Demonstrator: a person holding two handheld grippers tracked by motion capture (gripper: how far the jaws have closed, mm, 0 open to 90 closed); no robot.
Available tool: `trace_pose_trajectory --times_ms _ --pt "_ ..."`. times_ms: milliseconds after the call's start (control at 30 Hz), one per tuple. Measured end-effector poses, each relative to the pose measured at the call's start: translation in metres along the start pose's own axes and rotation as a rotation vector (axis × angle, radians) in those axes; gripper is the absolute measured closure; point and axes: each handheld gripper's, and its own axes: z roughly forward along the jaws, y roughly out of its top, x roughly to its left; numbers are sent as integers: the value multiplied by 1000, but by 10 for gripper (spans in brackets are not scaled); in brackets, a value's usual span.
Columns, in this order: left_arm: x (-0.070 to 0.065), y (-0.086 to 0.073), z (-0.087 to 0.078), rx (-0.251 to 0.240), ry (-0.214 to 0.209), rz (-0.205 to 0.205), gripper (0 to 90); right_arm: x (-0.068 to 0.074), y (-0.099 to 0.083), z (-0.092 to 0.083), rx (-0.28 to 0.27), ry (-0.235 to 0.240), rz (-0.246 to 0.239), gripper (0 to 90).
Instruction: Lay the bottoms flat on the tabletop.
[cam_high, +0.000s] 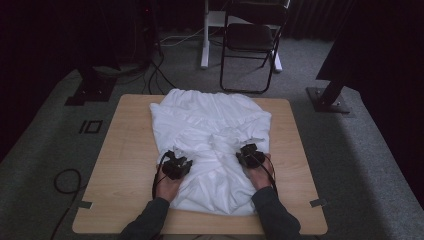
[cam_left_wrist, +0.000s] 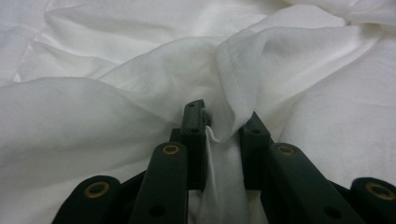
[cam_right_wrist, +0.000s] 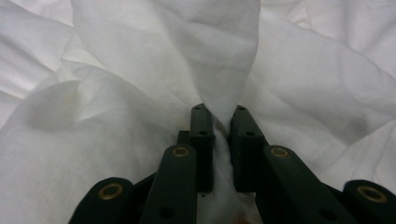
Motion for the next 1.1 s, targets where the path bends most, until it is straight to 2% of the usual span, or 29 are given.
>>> trace_pose_trajectory --times_ms 300,1100 --pt "1 -1 0 -7 -9 -7 767 -15 -15 -12 -9 -25 21 825" --pt "1 -1 0 -9 -8 -8 765 -75 -55 -42 -12 -138 172 811"
